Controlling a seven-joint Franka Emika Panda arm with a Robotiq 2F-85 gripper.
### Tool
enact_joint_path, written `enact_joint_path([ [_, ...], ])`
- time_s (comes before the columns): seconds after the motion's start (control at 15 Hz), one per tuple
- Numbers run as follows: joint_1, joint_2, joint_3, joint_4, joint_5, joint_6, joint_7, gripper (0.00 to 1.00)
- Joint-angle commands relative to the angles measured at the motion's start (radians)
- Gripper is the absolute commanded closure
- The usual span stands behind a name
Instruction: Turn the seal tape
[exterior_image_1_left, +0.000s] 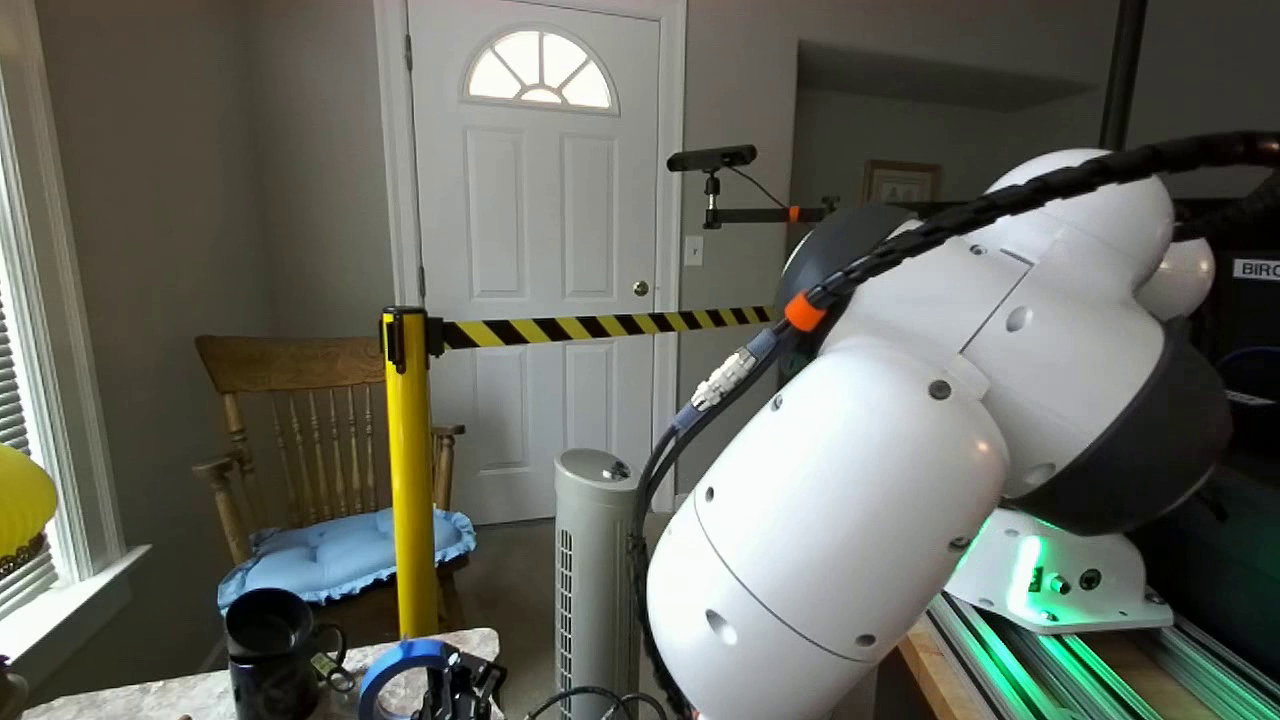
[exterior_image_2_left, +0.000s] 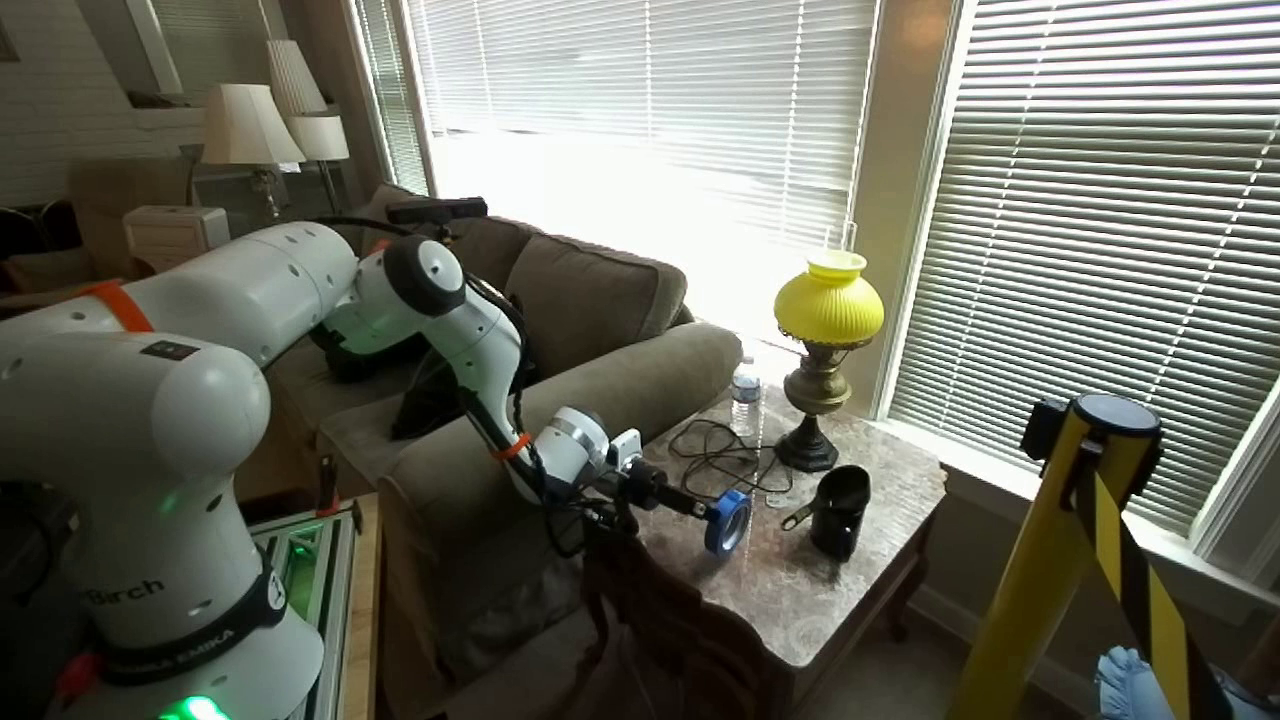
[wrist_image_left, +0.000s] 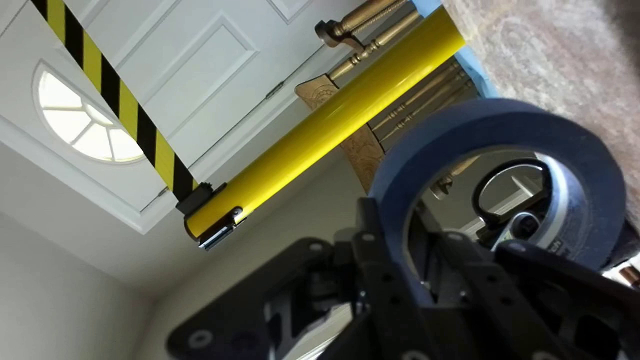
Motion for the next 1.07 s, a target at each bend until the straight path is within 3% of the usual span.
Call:
enact_joint_path([
  [0.0,-0.098,0.006,0.104,0.072,-0.107,-0.070,0.063,0.95],
  [1.0,-0.356,-0.067,0.394,0.082,-0.416,-0.202,0.093,0.95],
])
